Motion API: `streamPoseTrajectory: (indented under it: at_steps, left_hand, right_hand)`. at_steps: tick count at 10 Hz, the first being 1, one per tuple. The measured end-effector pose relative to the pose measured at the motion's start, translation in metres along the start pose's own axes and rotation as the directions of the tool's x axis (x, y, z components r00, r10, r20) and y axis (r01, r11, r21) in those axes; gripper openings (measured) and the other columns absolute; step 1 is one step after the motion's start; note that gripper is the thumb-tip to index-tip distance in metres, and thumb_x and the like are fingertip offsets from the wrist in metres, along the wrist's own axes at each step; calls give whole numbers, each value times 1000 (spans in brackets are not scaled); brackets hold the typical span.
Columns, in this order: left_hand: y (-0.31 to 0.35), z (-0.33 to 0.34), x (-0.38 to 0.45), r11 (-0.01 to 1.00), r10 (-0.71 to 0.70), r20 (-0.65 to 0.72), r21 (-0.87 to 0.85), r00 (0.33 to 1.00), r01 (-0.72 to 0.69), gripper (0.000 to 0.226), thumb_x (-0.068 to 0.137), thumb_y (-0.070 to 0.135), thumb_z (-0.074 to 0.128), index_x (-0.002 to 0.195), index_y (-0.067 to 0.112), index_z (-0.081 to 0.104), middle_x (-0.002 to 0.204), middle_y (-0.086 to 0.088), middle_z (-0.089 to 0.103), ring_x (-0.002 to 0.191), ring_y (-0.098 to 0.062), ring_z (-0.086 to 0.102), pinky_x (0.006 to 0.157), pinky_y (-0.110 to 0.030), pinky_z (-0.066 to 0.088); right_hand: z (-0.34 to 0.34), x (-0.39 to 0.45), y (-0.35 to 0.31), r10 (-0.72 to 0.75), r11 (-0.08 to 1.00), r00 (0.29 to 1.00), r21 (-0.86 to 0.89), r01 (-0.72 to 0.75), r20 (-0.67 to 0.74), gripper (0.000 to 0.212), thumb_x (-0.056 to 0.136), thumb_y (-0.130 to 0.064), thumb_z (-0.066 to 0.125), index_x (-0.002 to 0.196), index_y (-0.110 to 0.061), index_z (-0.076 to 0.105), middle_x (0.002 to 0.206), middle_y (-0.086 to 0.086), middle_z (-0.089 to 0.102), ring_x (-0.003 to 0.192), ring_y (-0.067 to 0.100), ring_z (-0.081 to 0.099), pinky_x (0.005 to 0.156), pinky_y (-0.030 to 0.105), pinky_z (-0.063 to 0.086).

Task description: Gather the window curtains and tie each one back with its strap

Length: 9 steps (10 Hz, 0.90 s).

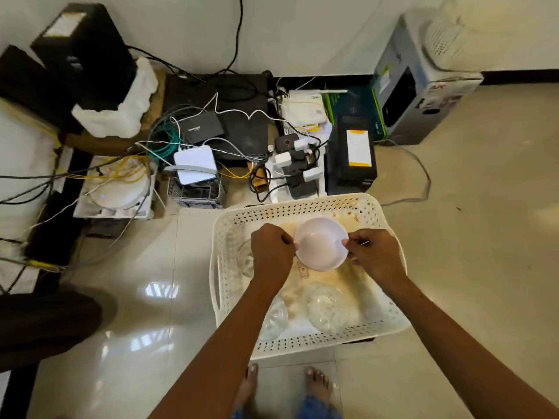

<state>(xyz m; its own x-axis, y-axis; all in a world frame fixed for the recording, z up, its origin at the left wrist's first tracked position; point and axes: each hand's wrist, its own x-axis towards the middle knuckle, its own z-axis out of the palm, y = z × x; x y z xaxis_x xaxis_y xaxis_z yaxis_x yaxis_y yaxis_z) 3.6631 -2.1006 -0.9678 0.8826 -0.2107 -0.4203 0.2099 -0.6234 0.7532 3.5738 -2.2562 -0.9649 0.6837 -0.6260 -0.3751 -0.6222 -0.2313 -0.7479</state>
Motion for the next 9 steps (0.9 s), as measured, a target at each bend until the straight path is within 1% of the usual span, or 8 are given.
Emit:
streamPoseTrajectory:
  at_steps: [2, 3, 4, 5, 6, 7, 8, 9]
  left_hand:
    - [-10, 14, -4, 996, 18, -48, 88, 999, -13, 7, 73, -8, 67, 68, -5, 67, 65, -22, 65, 61, -36, 64, 56, -49, 56]
    - [-11, 19, -9, 982, 38, -78, 187, 996, -23, 8, 78, -5, 61, 77, 0, 67, 76, -14, 66, 70, -24, 61, 60, -35, 50]
    - [-6, 25, -18, 968, 71, -80, 245, 994, -50, 9, 80, -6, 59, 83, -2, 65, 81, -10, 62, 73, -18, 54, 55, -25, 32]
    - [-5, 29, -24, 957, 90, -50, 282, 995, -72, 16, 83, -7, 55, 95, -4, 66, 93, -15, 65, 81, -24, 59, 60, -24, 34]
    - [-9, 32, -28, 960, 74, -46, 274, 996, -58, 13, 84, -7, 51, 86, -2, 63, 84, -9, 60, 74, -18, 51, 50, -14, 27]
    - [-11, 32, -30, 971, 35, -46, 238, 998, -23, 14, 86, -6, 49, 81, -1, 61, 74, -2, 49, 71, -18, 44, 47, -11, 28]
    - [-9, 26, -41, 962, 97, -23, 260, 995, -88, 21, 90, -1, 52, 107, -3, 64, 95, -11, 64, 88, -24, 56, 72, -13, 41]
    - [-6, 16, -62, 941, 220, -73, 280, 973, -192, 26, 94, 9, 53, 118, 3, 61, 112, -14, 66, 101, -27, 62, 86, -35, 50]
  right_hand:
    - [17, 4, 18, 44, 999, 999, -3, -44, -8, 9, 82, -9, 71, 89, -6, 76, 73, 6, 70, 65, 24, 67, 77, 48, 56]
    - [20, 5, 20, 53, 999, 999, -15, -53, -10, 10, 82, -11, 72, 90, -8, 76, 72, 8, 71, 66, 29, 69, 75, 47, 56]
    - [21, 10, 24, 30, 998, 999, -46, -32, -33, 10, 83, -13, 71, 90, -9, 77, 71, 11, 72, 67, 28, 68, 76, 48, 55]
    - [21, 12, 27, 5, 995, 999, -97, -8, -39, 12, 83, -14, 71, 92, -9, 76, 79, 12, 74, 71, 27, 68, 79, 42, 54]
    - [23, 11, 31, -48, 989, 997, -145, 40, -53, 14, 84, -14, 70, 95, -10, 76, 85, 10, 75, 75, 26, 69, 77, 31, 52]
    - [23, 9, 30, -58, 985, 997, -168, 50, -41, 14, 85, -15, 69, 96, -11, 76, 88, 8, 75, 79, 22, 68, 74, 25, 46]
    - [21, 3, 32, -67, 977, 997, -205, 56, -46, 17, 87, -20, 67, 99, -12, 75, 90, 7, 74, 82, 22, 67, 74, 26, 46]
    - [18, -12, 26, -91, 942, 986, -334, 39, -141, 18, 91, -16, 58, 100, -14, 74, 93, 7, 74, 83, 24, 65, 70, 29, 48]
